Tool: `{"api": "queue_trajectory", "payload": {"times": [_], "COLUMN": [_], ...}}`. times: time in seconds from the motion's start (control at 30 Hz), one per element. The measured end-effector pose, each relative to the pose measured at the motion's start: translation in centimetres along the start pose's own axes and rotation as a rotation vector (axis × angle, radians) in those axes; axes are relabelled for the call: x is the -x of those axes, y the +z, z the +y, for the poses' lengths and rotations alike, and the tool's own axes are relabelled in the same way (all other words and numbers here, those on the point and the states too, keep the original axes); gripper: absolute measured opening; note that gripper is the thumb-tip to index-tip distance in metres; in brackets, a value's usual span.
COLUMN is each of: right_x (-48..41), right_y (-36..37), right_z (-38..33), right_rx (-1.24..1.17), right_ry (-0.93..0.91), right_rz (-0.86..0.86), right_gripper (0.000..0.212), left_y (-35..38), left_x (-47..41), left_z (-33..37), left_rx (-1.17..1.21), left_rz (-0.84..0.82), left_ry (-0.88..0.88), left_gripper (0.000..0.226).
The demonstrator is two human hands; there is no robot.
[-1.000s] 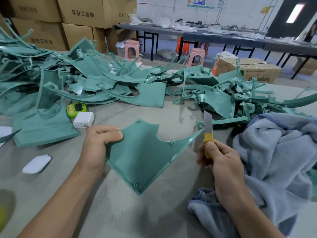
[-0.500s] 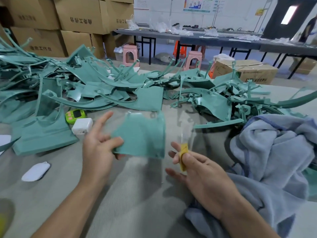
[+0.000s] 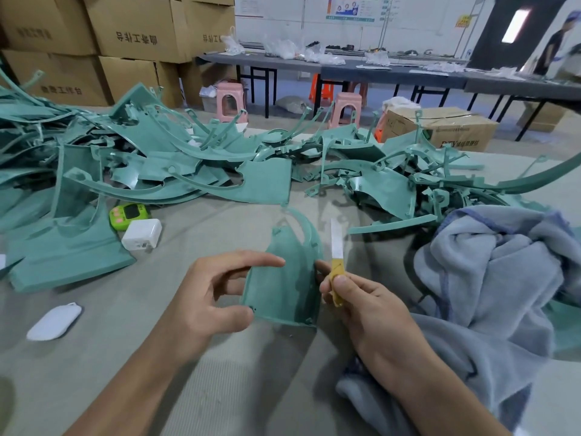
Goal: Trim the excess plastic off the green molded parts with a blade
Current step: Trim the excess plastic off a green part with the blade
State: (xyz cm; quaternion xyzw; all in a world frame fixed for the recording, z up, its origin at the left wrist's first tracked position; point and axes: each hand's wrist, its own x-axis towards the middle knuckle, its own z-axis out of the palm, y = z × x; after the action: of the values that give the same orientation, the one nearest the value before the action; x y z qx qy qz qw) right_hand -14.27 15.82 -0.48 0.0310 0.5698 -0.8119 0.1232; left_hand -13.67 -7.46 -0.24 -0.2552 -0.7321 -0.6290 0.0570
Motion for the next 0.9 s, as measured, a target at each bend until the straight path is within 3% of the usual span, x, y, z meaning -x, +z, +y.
{"api": "queue_trajectory", "payload": {"times": [0.1,0.17,0.27,0.37,0.5,0.63,0.9], "right_x": [-0.4,-0.6,-0.7,-0.7,-1.0,-0.9,-0.3], "right_y": [-0.4,-0.6,-0.7,-0.4,-0.6,-0.8,-0.6], "right_z": [0.1,0.1,0.0,-0.1,0.0,0.1,0.4], "right_rx": [-0.012,-0.025,-0.045,-0.050,-0.015,0.050,0.216], "right_ry": [0.017,0.025,0.021,-0.006,-0.159,-0.236,-0.233], "right_rz": [0.017,0.011,-0.046,-0.113,0.049,0.128,0.063], "right_gripper": [0.033,0.030,0.023,0.022,0.026,0.038,0.040], "left_y": [-0.4,0.0,0.8,1.0,0.2,1.1,3.4], "left_x": [-0.3,-0.4,-0.4,-0.5,-0.2,-0.6,-3.4], "left_z": [0.3,0.5,0.4,0.4,0.7,1.3,-2.3], "left_rx": [0.139,-0.076,-0.608,-0.660,-0.952,-1.125,-1.162], "left_rz": [-0.108,-0.055,0.122,0.195,0.335,0.579,0.317], "left_ry": [-0.094,-0.086,0.101,0.220,0.481,0.605,0.330], "left_gripper": [0.086,0.086,0.070,0.042,0.012,0.022,0.031]}}
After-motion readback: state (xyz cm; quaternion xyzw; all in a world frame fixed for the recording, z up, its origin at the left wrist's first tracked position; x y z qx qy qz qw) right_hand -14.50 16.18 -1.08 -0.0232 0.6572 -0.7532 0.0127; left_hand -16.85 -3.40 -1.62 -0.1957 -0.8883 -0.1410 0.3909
